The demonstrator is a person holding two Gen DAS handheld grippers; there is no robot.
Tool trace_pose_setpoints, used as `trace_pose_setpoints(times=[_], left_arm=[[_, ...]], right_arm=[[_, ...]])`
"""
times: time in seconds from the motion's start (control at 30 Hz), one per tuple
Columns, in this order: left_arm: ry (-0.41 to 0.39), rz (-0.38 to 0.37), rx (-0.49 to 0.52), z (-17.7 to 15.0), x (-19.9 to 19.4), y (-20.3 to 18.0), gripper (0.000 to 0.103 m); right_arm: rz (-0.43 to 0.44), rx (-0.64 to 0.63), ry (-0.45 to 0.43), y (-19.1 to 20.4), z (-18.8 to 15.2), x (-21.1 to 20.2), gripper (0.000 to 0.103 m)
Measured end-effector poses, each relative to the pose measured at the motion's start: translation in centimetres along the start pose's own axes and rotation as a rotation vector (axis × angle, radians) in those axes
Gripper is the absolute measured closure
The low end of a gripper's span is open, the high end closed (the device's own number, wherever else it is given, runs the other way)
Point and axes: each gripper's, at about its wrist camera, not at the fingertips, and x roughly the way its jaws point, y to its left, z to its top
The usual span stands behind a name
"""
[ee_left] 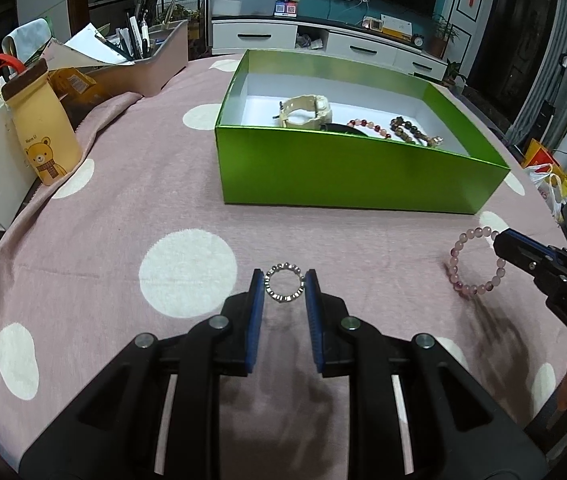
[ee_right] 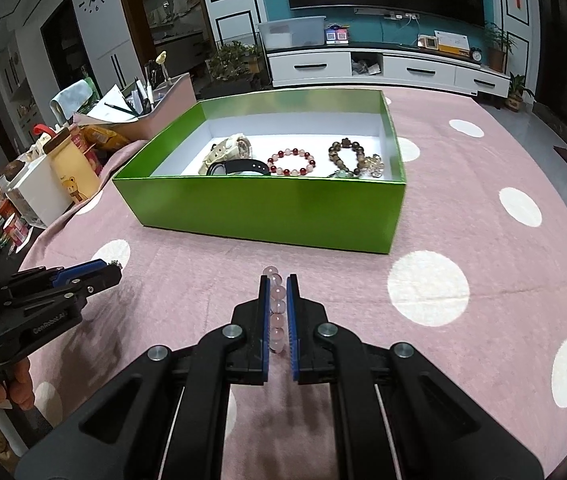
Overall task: Organize jewelry
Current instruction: 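Carry the silver ring and pink bead bracelet over the green box with both tools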
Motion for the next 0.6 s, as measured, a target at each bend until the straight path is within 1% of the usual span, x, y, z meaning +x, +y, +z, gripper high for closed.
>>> trace_pose_setpoints(times=[0.6], left_arm=[[-0.046, -0.026, 0.035, 0.8, -3.2, -2.8, 0.083]], right_arm=[[0.018, 0.050, -0.079, -2.2, -0.2, -3.6, 0.096]])
